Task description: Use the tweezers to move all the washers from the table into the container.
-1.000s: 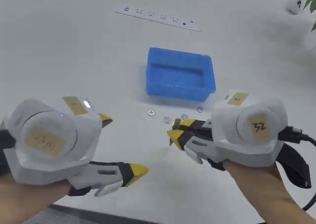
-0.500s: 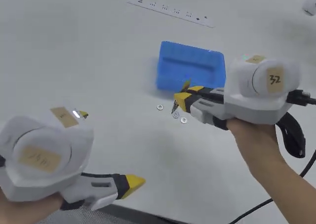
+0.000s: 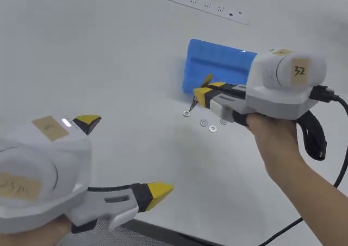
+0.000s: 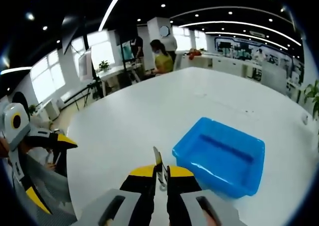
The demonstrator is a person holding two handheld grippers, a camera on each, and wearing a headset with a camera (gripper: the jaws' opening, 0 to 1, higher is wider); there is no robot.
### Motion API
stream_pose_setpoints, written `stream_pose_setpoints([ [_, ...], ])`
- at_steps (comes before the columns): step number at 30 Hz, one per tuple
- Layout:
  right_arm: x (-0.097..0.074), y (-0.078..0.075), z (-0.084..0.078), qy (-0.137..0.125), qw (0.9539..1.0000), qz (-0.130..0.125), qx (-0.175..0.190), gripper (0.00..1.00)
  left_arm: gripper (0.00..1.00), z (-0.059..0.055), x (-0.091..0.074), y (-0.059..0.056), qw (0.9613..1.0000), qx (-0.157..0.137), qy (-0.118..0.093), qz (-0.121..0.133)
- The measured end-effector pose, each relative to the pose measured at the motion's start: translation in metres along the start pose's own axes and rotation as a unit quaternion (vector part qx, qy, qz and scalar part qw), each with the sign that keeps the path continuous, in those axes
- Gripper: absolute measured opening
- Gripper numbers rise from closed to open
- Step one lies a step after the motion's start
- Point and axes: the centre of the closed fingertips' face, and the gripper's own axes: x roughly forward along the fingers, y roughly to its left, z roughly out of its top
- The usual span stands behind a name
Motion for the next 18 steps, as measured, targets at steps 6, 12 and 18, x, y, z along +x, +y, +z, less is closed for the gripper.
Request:
stream_pose_setpoints([
  [6,0.005,-0.001,-0.005,0.003,0.9999,0.005,0.01,0.04,0.99,-0.007,0.005,-0.008,0.9984,0.052,0.017,-0.012],
  [12,0.007,0.0,-0.005,-0.002,1.0,-0.002,0.004,0.04,0.99,-0.012,0.007,-0.014,0.9956,0.086,0.031,-0.02],
  [18,0.009,0.0,-0.003,-0.004,1.0,-0.004,-0.001,0.04,0.99,-0.011,0.007,-0.011,0.996,0.082,0.028,-0.017],
])
